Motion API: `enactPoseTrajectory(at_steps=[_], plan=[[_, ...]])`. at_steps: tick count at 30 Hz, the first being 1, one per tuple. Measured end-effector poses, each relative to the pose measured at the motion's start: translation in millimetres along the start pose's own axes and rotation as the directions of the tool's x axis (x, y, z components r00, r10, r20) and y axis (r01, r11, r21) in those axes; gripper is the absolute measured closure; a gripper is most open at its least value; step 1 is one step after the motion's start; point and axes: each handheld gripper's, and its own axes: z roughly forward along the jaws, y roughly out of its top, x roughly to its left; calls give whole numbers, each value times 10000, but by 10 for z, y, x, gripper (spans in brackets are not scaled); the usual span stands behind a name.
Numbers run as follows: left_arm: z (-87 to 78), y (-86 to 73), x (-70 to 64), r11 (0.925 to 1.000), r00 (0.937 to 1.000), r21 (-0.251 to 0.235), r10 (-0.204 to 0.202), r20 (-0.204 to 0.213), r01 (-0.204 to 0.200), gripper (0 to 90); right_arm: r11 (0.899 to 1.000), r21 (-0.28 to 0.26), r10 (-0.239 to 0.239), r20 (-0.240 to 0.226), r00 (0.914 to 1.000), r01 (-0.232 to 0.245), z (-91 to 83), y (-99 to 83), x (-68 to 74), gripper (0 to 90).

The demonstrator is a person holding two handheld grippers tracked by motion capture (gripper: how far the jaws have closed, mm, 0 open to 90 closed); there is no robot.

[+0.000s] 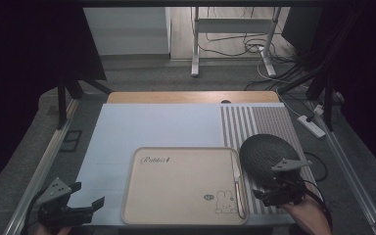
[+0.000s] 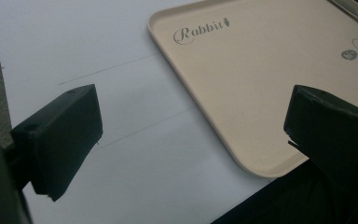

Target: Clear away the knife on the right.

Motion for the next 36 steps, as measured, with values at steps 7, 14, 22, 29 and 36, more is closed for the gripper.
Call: enactPoseTrajectory(at_steps=[7,14,22,29,36], plan=[[2,2,-3,10000,10000,23,29,-25,-29,45,9991,-364,239,157,9996,-233,-122,-67,-15,0],[2,1,-2,10000,10000,19,7,-17,-7,45,9980,-511,396,277,9988,-381,-202,-118,-30,0],[2,0,-2,10000,10000,31,8,-31,-8,45,9968,-621,536,592,9968,-500,-304,-197,-42,0],[3,-1,-3,10000,10000,66,26,-48,-26,45,9944,-763,793,801,9936,-732,-378,-256,-50,0],[9,7,-5,10000,10000,73,20,-34,-20,46,9921,-803,1041,963,9899,-965,-387,-269,-65,0]])
